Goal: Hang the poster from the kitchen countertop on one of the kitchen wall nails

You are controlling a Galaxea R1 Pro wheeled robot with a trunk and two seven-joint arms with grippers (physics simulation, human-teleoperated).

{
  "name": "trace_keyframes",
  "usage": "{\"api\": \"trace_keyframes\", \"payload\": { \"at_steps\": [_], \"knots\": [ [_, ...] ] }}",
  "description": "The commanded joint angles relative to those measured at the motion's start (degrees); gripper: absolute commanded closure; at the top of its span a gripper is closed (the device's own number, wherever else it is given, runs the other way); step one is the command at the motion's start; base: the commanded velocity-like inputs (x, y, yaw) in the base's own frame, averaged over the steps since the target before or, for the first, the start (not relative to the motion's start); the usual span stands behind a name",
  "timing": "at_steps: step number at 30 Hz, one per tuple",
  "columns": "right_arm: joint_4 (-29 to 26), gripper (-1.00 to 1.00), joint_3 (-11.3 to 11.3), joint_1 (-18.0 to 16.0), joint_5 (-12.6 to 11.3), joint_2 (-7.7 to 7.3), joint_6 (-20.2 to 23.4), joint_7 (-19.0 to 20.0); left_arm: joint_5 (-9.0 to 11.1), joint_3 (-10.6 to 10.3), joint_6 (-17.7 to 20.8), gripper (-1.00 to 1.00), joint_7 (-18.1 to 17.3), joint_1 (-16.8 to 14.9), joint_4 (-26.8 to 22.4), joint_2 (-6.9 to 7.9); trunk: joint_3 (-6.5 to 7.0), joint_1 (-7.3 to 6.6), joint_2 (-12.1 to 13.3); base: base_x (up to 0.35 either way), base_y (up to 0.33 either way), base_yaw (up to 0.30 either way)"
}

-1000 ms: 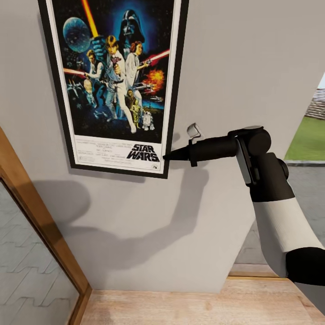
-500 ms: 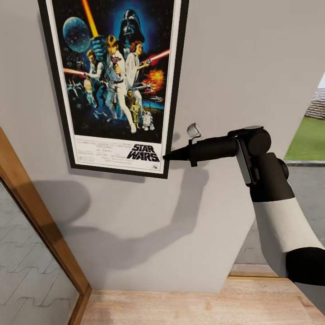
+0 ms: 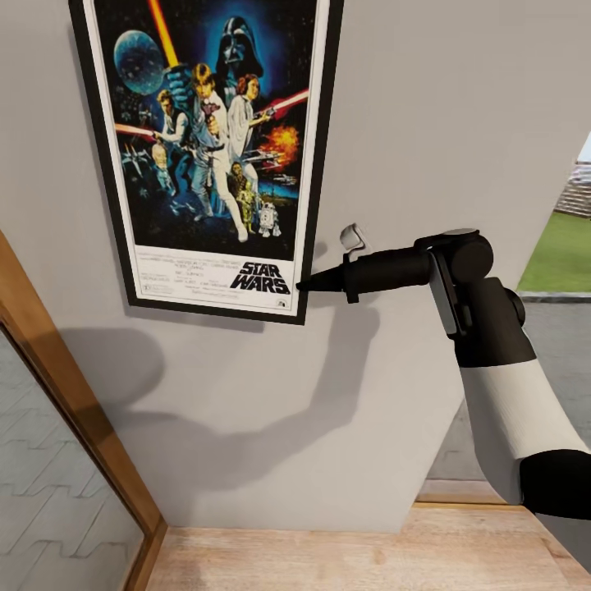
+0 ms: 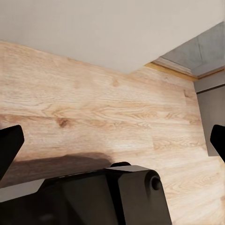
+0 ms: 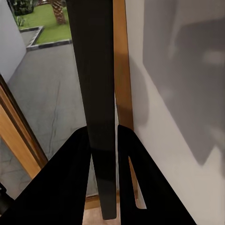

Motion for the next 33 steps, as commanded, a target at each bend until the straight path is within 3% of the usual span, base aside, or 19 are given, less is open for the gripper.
{"api": "trace_keyframes", "payload": {
  "at_steps": [1,19,33],
  "knots": [
    [-0.02,1.00,0.03,-0.08,0.08,-0.03,0.62,0.22,0.45,-0.48,-0.26,-1.00,-0.11,-0.04,0.01,0.02,-0.13,0.04,-0.13,0.000,0.000,0.000],
    [-0.02,1.00,0.08,-0.06,0.08,-0.03,0.59,0.22,0.46,-0.34,-0.24,-1.00,-0.09,-0.04,0.01,0.03,-0.13,0.04,-0.13,0.001,0.000,0.000],
    [-0.02,1.00,0.09,-0.04,0.08,-0.03,0.59,0.23,0.46,-0.31,-0.20,-1.00,-0.03,-0.04,0.01,0.03,-0.13,0.04,-0.13,0.093,0.000,0.000]
  ]
}}
